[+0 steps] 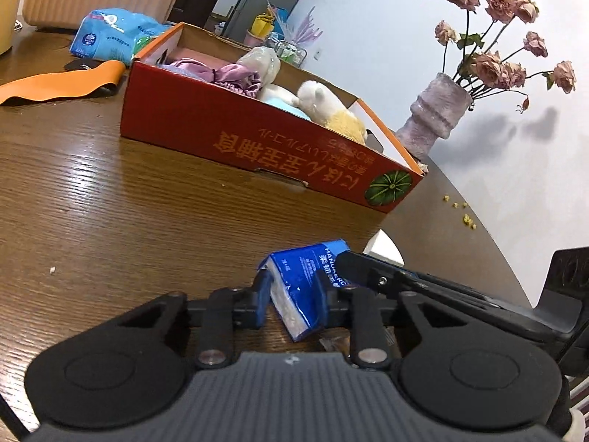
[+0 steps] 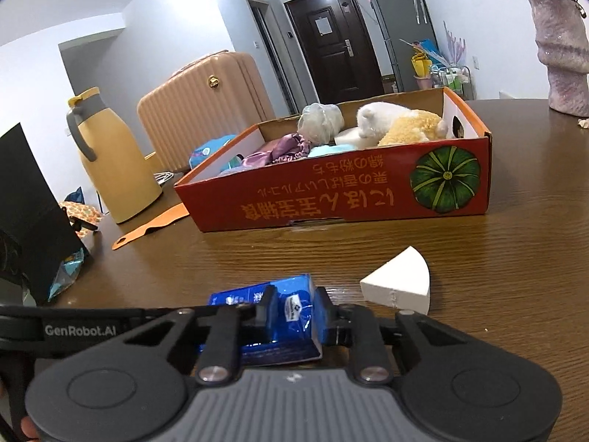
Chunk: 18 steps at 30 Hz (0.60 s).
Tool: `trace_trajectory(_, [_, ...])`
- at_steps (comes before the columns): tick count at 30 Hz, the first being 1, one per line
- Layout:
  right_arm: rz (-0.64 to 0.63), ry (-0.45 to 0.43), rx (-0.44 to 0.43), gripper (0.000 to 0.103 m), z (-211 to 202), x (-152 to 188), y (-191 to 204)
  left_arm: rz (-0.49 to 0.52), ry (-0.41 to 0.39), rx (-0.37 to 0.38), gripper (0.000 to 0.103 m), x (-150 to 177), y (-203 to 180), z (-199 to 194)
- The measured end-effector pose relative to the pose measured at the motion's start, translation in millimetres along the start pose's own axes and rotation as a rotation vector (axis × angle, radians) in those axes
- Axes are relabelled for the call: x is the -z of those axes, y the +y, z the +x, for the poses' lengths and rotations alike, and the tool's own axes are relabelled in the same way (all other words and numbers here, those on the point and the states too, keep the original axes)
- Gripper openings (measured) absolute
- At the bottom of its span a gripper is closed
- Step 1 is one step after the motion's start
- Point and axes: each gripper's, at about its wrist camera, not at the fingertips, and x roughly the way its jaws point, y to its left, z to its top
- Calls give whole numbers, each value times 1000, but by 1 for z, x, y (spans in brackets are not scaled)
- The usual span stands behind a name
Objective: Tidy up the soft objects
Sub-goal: 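Close both tools on the blue milk carton, then lift the blue milk carton with both tools and carry it into the box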
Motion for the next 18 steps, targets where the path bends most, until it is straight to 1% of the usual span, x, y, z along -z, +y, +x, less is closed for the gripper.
trace_trajectory(3, [1,-7,6,15,-5,-1,4,15,-18,-35,21,1,-7,-8])
trace_trajectory(7, [-12,-48,7,15,-28,3,16,35,-56,-40,21,4,-20,-29])
trace_trajectory(18, [-21,-166,5,15,-120,26,43,118,-129,5,21,35,-65,-96])
